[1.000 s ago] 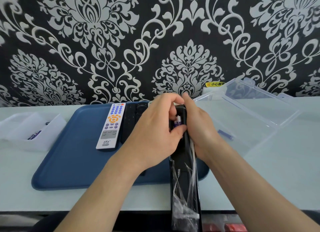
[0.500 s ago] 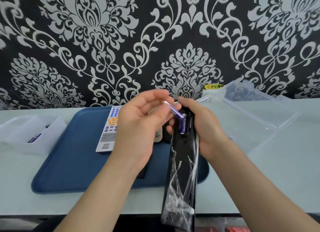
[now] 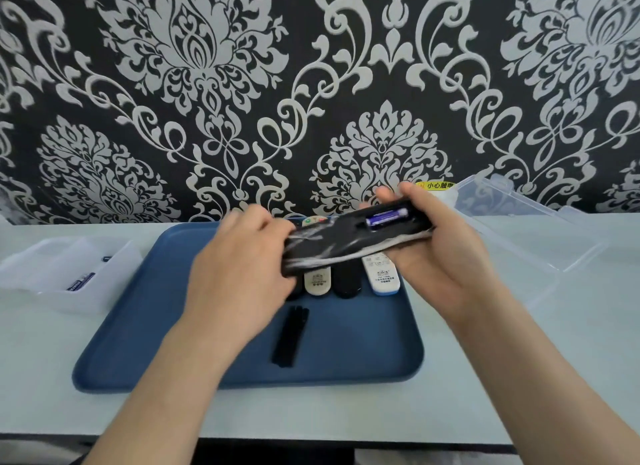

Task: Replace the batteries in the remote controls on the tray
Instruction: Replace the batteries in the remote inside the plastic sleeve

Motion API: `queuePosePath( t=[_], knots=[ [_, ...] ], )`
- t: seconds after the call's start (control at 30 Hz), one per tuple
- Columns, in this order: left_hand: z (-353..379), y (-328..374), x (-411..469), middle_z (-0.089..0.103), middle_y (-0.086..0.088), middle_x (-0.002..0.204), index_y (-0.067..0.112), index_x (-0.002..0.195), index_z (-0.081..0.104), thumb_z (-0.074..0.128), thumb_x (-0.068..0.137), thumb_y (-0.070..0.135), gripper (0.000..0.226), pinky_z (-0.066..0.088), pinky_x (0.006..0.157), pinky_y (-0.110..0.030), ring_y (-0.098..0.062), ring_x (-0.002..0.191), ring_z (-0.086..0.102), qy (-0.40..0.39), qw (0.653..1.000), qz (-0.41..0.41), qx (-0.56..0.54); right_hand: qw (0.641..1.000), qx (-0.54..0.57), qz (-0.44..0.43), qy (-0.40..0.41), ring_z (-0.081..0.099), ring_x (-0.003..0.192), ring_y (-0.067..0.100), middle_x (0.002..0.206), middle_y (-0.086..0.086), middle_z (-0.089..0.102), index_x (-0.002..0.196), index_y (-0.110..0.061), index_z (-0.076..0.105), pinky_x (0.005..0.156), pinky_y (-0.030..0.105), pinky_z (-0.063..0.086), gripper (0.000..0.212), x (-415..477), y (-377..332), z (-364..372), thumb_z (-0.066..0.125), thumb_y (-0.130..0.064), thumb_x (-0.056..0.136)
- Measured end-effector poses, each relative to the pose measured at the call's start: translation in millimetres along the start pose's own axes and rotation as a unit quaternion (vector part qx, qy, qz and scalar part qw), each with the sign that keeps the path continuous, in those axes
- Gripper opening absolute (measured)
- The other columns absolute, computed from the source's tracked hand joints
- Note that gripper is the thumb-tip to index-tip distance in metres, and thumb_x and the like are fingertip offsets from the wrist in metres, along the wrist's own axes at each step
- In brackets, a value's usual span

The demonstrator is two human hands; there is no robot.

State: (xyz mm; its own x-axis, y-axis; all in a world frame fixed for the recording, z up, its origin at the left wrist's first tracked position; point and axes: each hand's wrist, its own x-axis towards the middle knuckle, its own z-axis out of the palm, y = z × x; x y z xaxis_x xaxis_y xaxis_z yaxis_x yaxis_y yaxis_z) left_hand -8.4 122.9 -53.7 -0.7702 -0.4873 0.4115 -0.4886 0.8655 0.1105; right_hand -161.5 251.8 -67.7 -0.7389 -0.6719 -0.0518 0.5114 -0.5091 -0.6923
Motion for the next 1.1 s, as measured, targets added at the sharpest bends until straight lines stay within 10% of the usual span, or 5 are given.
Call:
queuePosePath(
  t=[0.23, 0.4, 0.6, 0.77, 1.1],
  knots=[
    [2.9, -25.5, 9.2, 0.041, -0.008, 0.128, 0.028, 0.117, 0.061, 0.071, 0.067, -0.006, 0.061, 0.042, 0.065, -0.036, -0.028, 0.105, 0.035, 0.155, 0.988, -0.005, 0.012, 0.855, -0.373, 0.219, -0.287, 0.07, 0.081, 0.033, 0.096, 0.022, 0.071, 0.118, 0.0, 0.059, 0.063, 0.034, 0.06, 0.025, -24.0, 1.5, 3.0, 0.059, -0.005, 0.093],
    [5.5, -14.7, 11.1, 0.045, 0.002, 0.125, 0.024, 0.133, 0.039, 0.064, 0.081, 0.011, 0.058, 0.034, 0.096, -0.027, -0.015, 0.112, 0.042, 0.175, 0.953, -0.109, -0.222, 0.943, -0.237, 0.133, -0.192, 0.071, 0.075, 0.031, 0.091, 0.02, 0.07, 0.115, -0.006, 0.058, 0.068, 0.04, 0.062, 0.019, -26.3, 36.9, 16.5, 0.05, -0.001, 0.099],
    [2.4, 9.3, 3.1, 0.068, 0.011, 0.073, 0.021, 0.099, 0.071, 0.061, 0.092, 0.03, 0.014, 0.049, 0.063, -0.017, -0.001, 0.061, 0.061, -0.114, 0.837, -0.137, -0.517, 0.969, -0.154, 0.097, -0.166, 0.071, 0.078, 0.029, 0.097, 0.019, 0.071, 0.118, -0.004, 0.06, 0.071, 0.04, 0.061, 0.024, -25.9, 36.6, 18.9, 0.049, -0.002, 0.098],
    [2.1, 9.5, 5.2, 0.065, 0.011, 0.078, 0.034, 0.104, 0.066, 0.064, 0.09, 0.025, 0.017, 0.046, 0.059, -0.012, 0.0, 0.054, 0.058, -0.033, 0.849, -0.129, -0.512, 0.955, -0.082, 0.167, -0.233, 0.061, 0.105, 0.035, 0.126, 0.022, 0.063, 0.129, -0.009, 0.06, 0.09, 0.05, 0.054, 0.041, -21.7, 25.2, 17.1, 0.033, -0.012, 0.098],
    [-1.3, 19.4, -4.3, 0.056, 0.029, 0.087, 0.031, 0.099, 0.055, 0.075, 0.076, 0.017, 0.034, 0.038, 0.068, -0.011, 0.007, 0.075, 0.049, 0.044, 0.951, 0.035, -0.304, 0.968, -0.105, 0.138, -0.182, 0.069, 0.088, 0.027, 0.103, 0.013, 0.073, 0.109, -0.015, 0.065, 0.079, 0.047, 0.059, 0.037, -20.5, 30.9, 18.9, 0.029, -0.012, 0.102]
  ],
)
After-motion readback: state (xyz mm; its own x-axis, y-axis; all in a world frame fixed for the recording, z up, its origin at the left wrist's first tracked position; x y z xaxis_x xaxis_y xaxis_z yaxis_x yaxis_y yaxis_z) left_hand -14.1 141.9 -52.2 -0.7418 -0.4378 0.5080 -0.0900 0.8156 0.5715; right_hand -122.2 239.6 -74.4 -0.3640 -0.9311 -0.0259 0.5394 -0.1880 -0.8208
